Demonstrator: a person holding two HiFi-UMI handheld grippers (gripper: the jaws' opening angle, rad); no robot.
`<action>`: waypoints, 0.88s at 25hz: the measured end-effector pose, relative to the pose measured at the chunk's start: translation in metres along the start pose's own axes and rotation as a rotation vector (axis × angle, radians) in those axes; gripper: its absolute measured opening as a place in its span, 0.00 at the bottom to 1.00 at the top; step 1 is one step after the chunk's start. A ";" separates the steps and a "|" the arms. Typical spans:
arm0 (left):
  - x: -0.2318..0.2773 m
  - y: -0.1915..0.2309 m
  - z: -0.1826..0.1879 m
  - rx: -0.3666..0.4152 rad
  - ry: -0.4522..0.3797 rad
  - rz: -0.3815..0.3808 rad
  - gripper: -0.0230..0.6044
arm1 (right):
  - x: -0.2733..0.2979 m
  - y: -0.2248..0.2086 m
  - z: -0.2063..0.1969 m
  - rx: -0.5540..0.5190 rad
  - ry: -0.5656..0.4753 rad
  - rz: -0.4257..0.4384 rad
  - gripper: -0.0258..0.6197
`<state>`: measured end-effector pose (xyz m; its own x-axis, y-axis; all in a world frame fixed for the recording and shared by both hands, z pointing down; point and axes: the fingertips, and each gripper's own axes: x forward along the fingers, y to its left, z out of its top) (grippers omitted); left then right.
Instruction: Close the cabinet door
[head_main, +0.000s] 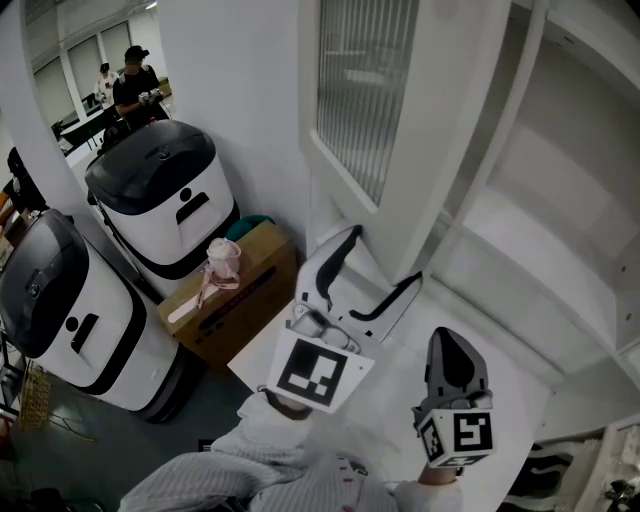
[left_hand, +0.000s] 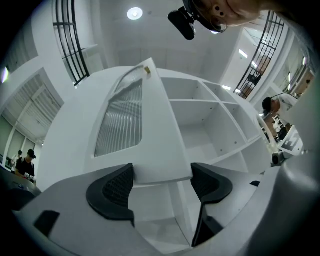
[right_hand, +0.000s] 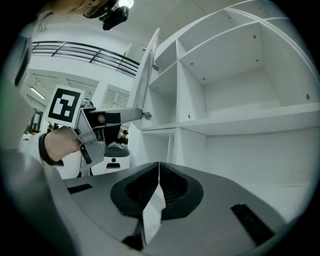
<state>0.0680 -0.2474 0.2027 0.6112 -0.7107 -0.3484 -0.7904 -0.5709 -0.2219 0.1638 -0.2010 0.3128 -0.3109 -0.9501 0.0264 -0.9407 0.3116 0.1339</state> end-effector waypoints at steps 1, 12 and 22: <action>0.002 0.000 0.000 -0.003 -0.002 -0.002 0.60 | 0.001 -0.001 0.000 0.000 0.001 -0.001 0.06; 0.019 -0.007 -0.006 -0.037 -0.023 -0.030 0.61 | 0.007 -0.019 -0.004 0.001 0.001 -0.031 0.06; 0.037 -0.010 -0.011 -0.090 -0.030 -0.055 0.61 | 0.007 -0.035 -0.010 0.012 0.009 -0.064 0.06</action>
<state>0.0983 -0.2723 0.2019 0.6510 -0.6652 -0.3657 -0.7479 -0.6445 -0.1590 0.1957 -0.2189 0.3180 -0.2485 -0.9683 0.0268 -0.9603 0.2498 0.1240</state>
